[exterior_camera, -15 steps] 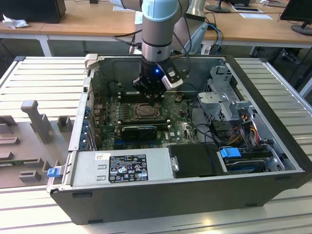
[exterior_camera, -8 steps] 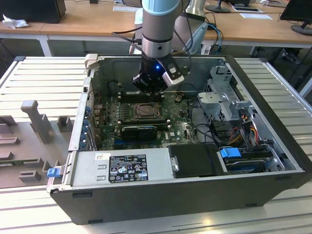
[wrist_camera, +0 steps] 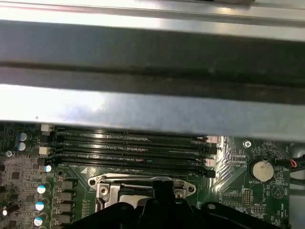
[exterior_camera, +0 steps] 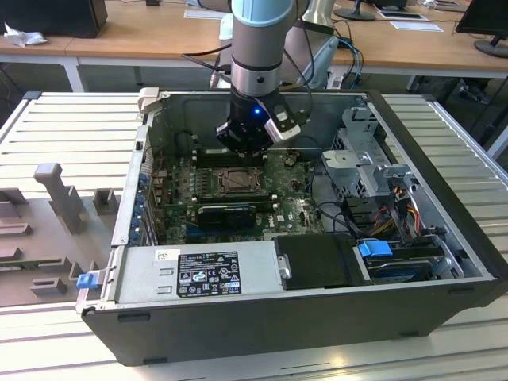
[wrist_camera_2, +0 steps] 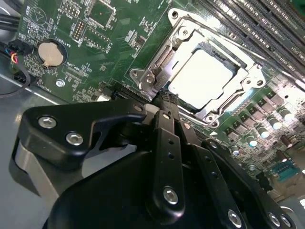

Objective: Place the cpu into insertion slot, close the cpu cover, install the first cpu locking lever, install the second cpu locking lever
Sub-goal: 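Install the second cpu locking lever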

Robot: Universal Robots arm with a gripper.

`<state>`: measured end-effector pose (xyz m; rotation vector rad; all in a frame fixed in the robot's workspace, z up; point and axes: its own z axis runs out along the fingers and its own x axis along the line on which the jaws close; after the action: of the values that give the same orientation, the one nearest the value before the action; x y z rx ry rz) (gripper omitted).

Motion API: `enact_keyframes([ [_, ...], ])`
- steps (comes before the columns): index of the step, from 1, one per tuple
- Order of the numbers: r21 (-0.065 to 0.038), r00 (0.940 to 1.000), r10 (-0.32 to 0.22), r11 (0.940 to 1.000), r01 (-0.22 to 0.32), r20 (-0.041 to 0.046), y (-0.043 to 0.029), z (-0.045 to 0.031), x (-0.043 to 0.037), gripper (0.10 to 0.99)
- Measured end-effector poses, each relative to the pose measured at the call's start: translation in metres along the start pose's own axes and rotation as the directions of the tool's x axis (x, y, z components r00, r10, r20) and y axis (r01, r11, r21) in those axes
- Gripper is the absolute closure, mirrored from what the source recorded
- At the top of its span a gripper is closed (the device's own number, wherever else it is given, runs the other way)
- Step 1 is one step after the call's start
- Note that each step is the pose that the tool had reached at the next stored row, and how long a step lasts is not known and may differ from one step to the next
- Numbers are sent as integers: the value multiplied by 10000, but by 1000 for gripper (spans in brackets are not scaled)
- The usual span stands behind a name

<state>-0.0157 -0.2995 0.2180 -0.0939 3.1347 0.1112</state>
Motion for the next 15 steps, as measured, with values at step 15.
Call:
enact_keyframes([
  [15, -10, 10000, 2, 10000, -2, 1, -180, -218, 11, 980],
])
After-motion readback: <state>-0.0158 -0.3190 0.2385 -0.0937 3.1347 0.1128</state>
